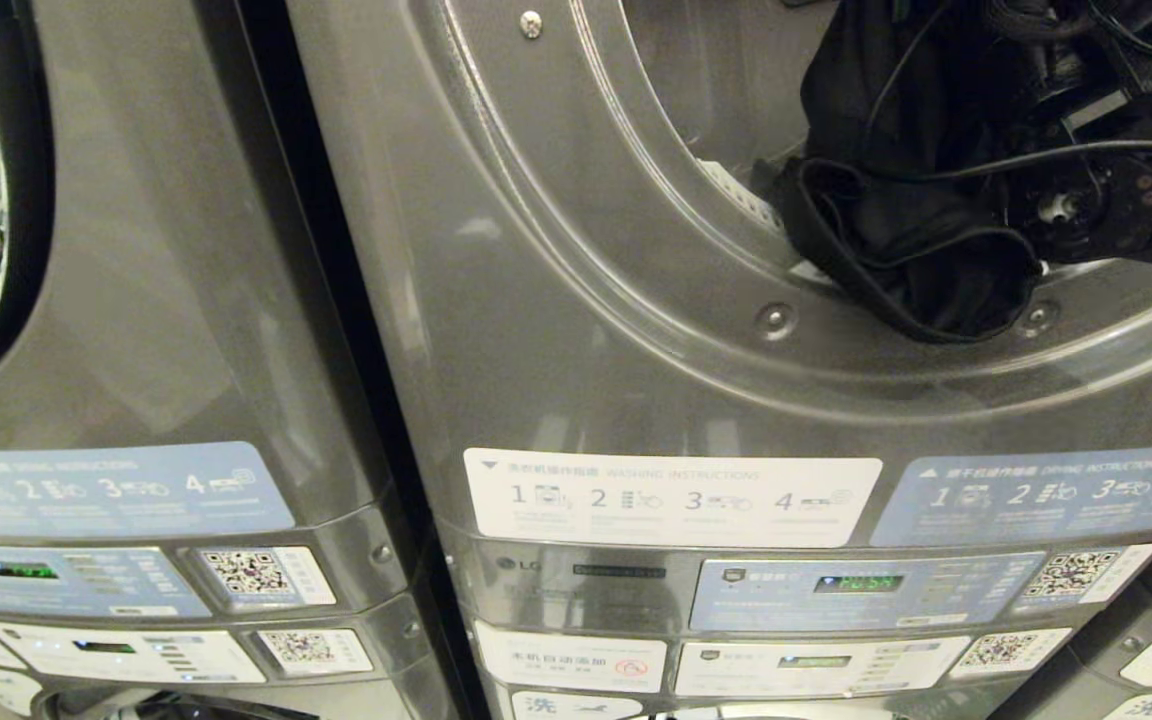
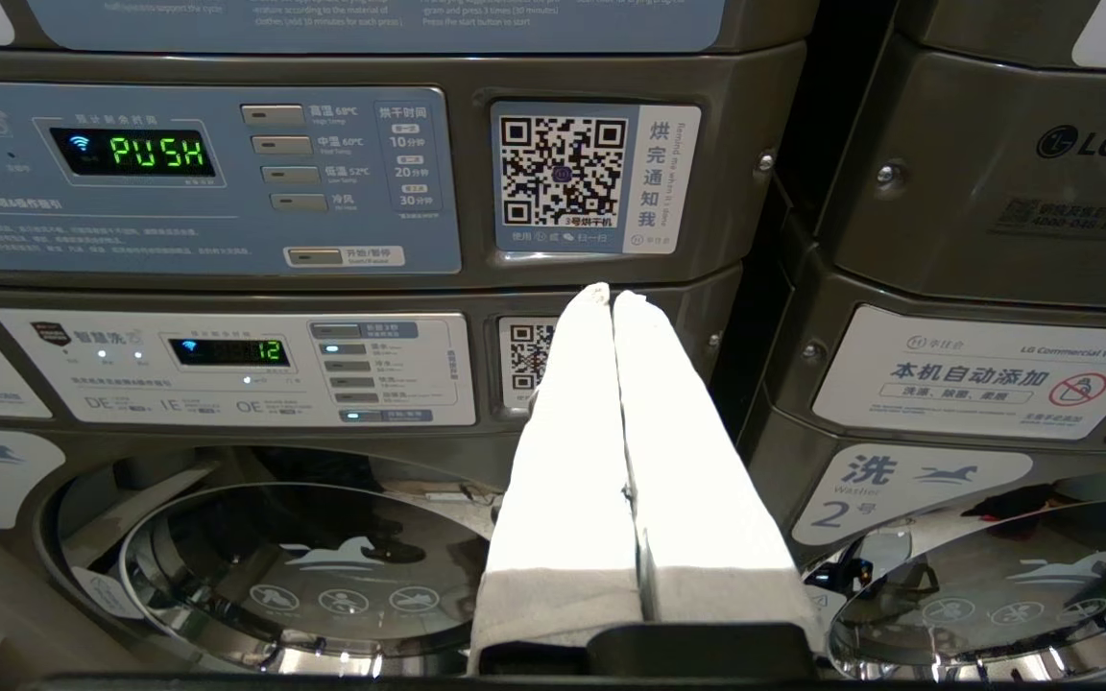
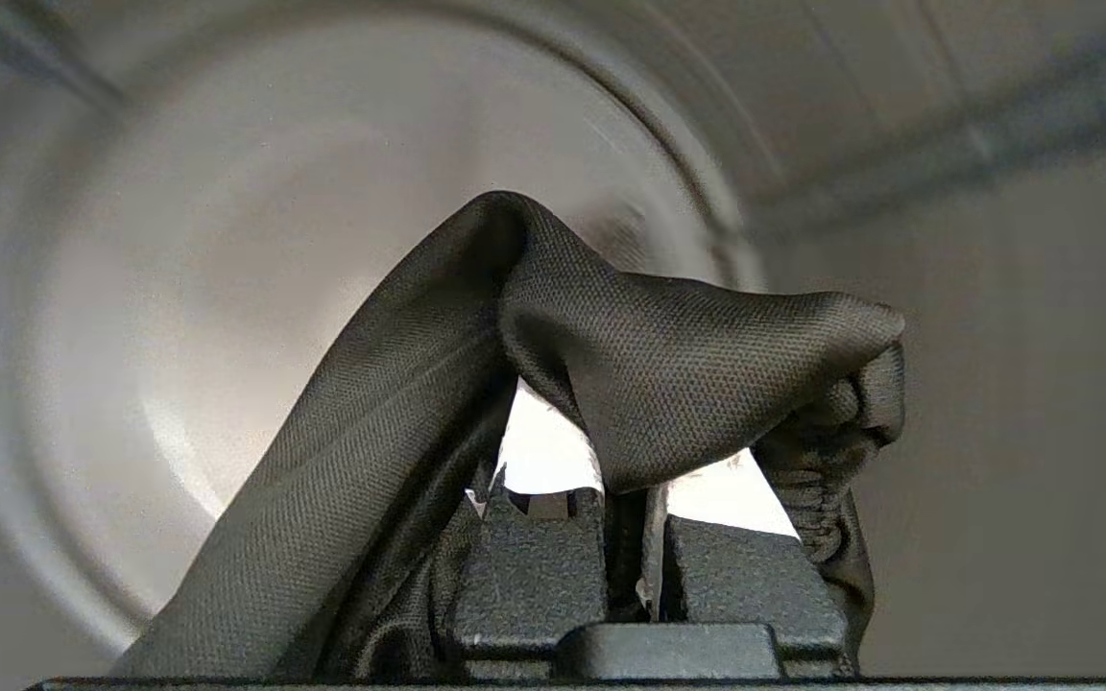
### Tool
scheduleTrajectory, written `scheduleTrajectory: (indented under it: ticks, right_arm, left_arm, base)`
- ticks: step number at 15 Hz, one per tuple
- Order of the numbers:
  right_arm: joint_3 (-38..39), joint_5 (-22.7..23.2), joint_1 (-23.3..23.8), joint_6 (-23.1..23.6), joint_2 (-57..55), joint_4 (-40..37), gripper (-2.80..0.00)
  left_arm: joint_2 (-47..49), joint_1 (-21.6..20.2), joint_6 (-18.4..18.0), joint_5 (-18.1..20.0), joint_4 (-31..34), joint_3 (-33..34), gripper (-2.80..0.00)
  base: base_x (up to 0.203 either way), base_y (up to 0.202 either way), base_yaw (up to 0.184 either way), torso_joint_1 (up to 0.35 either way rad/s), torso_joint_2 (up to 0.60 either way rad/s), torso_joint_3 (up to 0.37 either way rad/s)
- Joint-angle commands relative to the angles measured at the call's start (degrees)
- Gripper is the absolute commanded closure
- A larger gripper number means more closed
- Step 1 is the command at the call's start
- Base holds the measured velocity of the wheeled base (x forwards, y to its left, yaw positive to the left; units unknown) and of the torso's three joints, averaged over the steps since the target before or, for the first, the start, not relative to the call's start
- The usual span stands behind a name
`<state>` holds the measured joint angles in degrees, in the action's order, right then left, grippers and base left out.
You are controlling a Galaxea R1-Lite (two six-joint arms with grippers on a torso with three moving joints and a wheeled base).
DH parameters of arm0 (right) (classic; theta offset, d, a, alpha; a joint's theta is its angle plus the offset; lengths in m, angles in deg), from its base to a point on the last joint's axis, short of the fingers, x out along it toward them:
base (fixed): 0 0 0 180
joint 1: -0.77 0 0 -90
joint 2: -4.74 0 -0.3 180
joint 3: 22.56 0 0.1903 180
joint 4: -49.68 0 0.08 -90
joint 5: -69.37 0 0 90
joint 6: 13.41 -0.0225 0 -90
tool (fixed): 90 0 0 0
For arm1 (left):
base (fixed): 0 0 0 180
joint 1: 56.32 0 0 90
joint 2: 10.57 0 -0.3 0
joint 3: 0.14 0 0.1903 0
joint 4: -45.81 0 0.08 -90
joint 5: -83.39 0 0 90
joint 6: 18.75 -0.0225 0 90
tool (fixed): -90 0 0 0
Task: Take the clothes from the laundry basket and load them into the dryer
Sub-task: Put the clothes in the dryer
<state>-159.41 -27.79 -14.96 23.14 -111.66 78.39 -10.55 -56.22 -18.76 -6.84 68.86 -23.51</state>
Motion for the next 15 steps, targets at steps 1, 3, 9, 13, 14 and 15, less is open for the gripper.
scheduleTrajectory:
  ticks: [1,3,9,13,14,15]
  right_arm:
    - [0.1,0.05,2.02,0.27,-0.64,0.78,0.0]
    - [0.19,-2.29,4.23,-0.3,-1.49,-0.26,0.0]
    - [0.1,0.45,3.6,-1.16,-1.72,-2.25,-0.13]
    - [0.1,2.01,3.16,-1.49,-1.27,-2.68,-2.8]
    - [0.1,3.62,3.08,-1.49,-0.79,-2.87,-2.8]
    - [0.14,5.25,2.72,-1.53,-0.15,-3.11,-2.8]
  left_arm:
    - [-0.04,-0.02,0.01,-0.03,-0.04,0.0,0.0]
    - [-0.03,-0.05,0.0,-0.03,-0.04,0.0,0.0]
    - [-0.11,-0.02,0.01,-0.03,-0.04,0.0,0.0]
    - [-0.04,-0.02,0.01,-0.03,-0.04,0.0,0.0]
    - [-0.02,-0.02,0.01,-0.03,-0.04,0.0,0.0]
    - [-0.08,-0.02,0.01,-0.03,-0.04,0.0,0.0]
  base:
    - [0.0,0.0,0.0,0.0,0.0,0.0]
    - [0.0,0.0,0.0,0.0,0.0,0.0]
    - [0.0,0.0,0.0,0.0,0.0,0.0]
    - [0.0,0.0,0.0,0.0,0.0,0.0]
    - [0.0,0.0,0.0,0.0,0.0,0.0]
    - [0.0,0.0,0.0,0.0,0.0,0.0]
